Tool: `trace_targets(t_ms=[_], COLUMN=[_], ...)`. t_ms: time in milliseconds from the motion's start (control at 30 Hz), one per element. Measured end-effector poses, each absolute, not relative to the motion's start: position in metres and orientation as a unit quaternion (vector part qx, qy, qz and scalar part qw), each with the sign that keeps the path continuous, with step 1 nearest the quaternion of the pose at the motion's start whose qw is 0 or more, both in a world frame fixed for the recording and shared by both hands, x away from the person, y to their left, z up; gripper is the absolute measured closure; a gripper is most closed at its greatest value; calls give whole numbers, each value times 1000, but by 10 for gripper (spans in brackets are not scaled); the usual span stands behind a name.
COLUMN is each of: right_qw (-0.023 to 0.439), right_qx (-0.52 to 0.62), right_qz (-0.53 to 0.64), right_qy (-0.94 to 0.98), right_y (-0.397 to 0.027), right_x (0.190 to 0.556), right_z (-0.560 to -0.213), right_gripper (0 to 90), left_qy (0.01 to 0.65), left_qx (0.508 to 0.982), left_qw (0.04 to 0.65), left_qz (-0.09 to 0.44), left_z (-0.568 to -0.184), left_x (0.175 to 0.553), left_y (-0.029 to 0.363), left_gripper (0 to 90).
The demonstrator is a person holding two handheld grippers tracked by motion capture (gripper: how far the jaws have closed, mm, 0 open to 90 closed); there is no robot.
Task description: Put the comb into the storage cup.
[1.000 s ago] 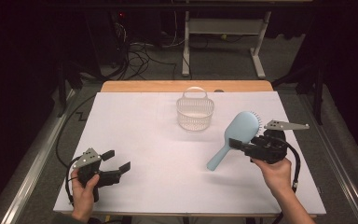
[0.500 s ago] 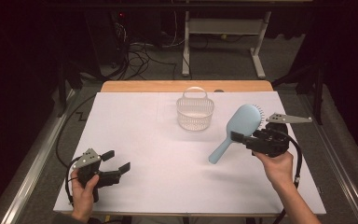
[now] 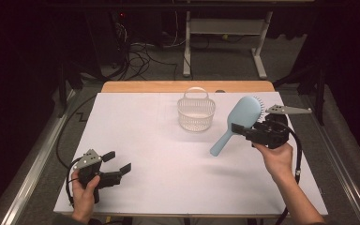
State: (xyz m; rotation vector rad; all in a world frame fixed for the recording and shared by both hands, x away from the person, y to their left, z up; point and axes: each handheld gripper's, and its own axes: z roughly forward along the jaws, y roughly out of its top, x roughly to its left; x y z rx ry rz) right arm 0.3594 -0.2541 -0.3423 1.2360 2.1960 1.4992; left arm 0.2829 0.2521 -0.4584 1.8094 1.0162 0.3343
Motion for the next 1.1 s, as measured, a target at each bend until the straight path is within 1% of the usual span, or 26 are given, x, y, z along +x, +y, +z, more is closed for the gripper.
trace_targets(t_ms=[1100], right_qw=[120], right_qx=[423], right_qz=[506], right_qy=[742], right_y=[-244], right_x=[388], right_z=[-314], right_gripper=[546], left_qy=[421], left_qx=[748], left_qw=[495], left_qz=[134], left_z=[-460], left_x=[284], left_y=[252], left_gripper=[158])
